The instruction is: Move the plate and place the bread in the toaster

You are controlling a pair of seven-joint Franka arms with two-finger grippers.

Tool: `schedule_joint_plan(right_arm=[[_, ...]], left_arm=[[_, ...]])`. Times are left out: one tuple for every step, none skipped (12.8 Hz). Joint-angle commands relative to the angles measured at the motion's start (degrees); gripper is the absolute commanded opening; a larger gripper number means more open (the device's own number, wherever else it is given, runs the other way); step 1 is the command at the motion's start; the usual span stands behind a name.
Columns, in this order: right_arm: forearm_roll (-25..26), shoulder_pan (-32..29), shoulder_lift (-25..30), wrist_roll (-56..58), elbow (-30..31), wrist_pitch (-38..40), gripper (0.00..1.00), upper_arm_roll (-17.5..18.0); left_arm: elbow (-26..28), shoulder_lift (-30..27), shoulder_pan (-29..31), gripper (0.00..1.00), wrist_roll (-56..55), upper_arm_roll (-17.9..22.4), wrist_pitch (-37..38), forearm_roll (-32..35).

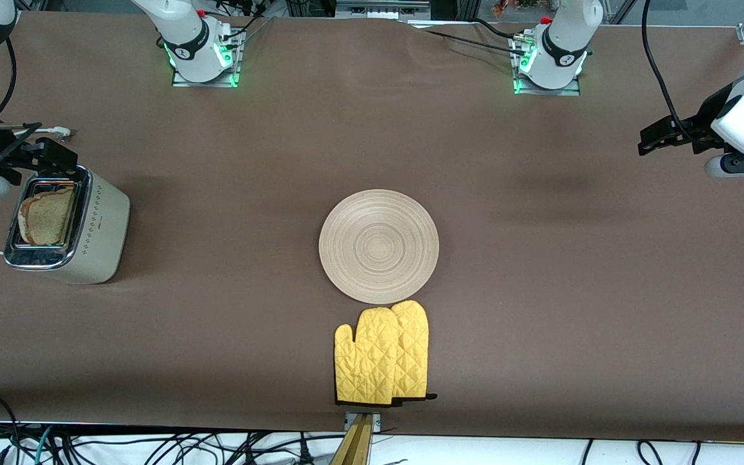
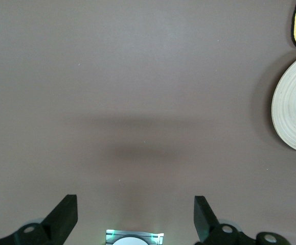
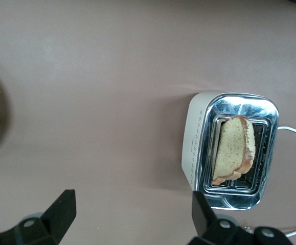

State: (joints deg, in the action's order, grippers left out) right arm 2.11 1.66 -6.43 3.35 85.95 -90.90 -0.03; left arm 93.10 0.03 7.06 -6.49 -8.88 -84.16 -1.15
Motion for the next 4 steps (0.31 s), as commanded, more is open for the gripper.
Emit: schedule_joint_plan(right_arm=[[-0.88, -1.04, 0.36, -0.19, 0.45, 0.28, 1.0, 0.74], [-0.88, -1.04, 0.36, -0.19, 0.45, 0.2, 1.0, 0.74], [-0.88, -1.04, 0.36, -0.1, 0.45, 0.2, 1.0, 0.74], [-0.88, -0.87, 0.36, -0.1, 0.45, 0.2, 1.0, 0.82]], left_arm=[[-1.51, 0.5, 0.58, 1.0, -0.81, -0.43, 0.31, -1.4], [-1.43, 0.5, 0.58, 1.0, -0.81, -0.43, 0.31, -1.4], [-1.51, 0.5, 0.58, 1.0, -0.9, -0.43, 0.23, -1.4], [-1.52, 0.5, 0.5, 1.0, -0.9, -0.61, 0.23, -1.4]])
